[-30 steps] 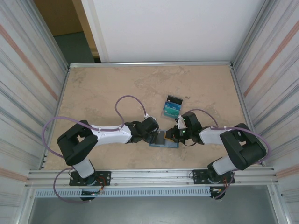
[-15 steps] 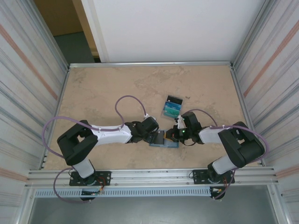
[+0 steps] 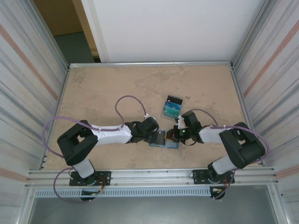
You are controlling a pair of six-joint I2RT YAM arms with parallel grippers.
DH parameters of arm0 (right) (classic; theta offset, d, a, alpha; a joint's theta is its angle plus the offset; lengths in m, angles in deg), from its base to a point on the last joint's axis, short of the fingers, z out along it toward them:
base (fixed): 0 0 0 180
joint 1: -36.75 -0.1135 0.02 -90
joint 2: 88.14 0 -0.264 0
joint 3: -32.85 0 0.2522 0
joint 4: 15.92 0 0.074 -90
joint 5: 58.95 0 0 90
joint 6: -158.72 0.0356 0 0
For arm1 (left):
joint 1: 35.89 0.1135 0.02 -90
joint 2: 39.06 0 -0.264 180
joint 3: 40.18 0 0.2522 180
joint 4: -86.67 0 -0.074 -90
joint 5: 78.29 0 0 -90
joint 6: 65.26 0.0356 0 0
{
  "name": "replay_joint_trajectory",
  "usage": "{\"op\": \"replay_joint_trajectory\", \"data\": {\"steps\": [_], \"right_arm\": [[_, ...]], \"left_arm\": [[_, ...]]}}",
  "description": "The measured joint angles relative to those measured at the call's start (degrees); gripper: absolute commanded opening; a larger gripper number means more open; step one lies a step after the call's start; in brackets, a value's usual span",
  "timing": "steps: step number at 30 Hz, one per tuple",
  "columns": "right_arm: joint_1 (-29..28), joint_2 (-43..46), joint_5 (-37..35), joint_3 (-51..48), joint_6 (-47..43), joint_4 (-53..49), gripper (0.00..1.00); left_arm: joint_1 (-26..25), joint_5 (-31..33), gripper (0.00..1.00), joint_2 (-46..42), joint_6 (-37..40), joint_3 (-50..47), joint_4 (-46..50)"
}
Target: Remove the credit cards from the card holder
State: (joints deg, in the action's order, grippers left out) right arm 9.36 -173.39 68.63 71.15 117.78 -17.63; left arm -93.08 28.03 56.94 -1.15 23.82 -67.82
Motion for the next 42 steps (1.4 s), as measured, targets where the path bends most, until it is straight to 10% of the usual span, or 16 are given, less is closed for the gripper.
{"op": "replay_joint_trajectory", "data": {"steps": [42], "right_arm": [[-4.9, 10.6, -8.1, 2.2, -2.2, -13.3, 0.25]], "left_arm": [[-0.1, 1.3, 0.92, -3.3, 3.2, 0.5, 1.2]]}}
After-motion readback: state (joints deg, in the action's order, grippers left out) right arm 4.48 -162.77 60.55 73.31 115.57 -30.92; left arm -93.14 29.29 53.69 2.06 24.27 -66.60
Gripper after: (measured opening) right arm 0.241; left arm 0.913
